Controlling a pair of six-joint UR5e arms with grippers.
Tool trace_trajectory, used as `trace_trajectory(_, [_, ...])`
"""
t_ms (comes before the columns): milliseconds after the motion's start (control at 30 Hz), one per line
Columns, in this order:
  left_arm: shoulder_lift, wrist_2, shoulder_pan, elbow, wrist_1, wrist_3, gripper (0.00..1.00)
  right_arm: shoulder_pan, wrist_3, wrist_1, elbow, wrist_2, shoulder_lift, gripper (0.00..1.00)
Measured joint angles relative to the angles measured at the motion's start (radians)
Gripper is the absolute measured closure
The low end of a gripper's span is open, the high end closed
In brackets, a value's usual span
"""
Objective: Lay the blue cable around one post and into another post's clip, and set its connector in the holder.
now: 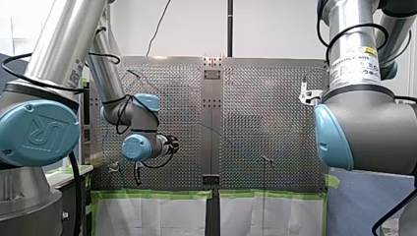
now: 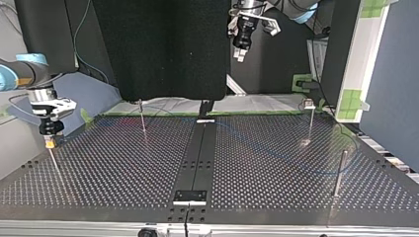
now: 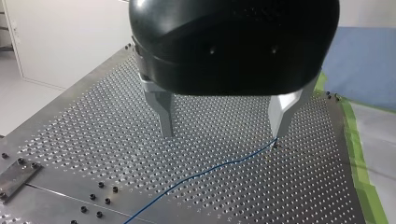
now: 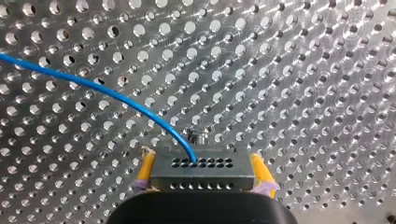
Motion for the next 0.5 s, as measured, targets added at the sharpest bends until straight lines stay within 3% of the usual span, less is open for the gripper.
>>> trace_trajectory(67, [0.0, 0.0, 0.0, 0.0, 0.0, 0.0, 0.0, 0.003, -0.004, -0.002, 0.0, -0.002, 0.0, 0.82])
trace_trajectory(100, [0.0, 0.0, 0.0, 0.0, 0.0, 0.0, 0.0, 0.004, -0.007, -0.002, 0.0, -0.002, 0.0, 0.82])
trace_trajectory(167, [0.0, -0.001, 0.0, 0.0, 0.0, 0.0, 0.0, 0.005, -0.012, -0.002, 0.0, -0.002, 0.0, 0.66])
trace_trajectory(200, [0.0, -0.001, 0.0, 0.0, 0.0, 0.0, 0.0, 0.006, -0.014, -0.002, 0.0, -0.002, 0.0, 0.66])
trace_trajectory(267, [0.0, -0.001, 0.0, 0.0, 0.0, 0.0, 0.0, 0.007, -0.017, -0.002, 0.0, -0.003, 0.0, 0.48])
trace_trajectory(300, [0.0, -0.001, 0.0, 0.0, 0.0, 0.0, 0.0, 0.007, -0.018, -0.002, 0.0, -0.003, 0.0, 0.48])
trace_trajectory(367, [0.0, -0.001, 0.0, 0.0, 0.0, 0.0, 0.0, 0.007, -0.021, -0.002, 0.0, -0.003, 0.0, 0.37])
trace_trajectory(500, [0.0, -0.001, 0.0, 0.0, 0.0, 0.0, 0.0, 0.008, -0.022, -0.002, 0.0, -0.003, 0.001, 0.33])
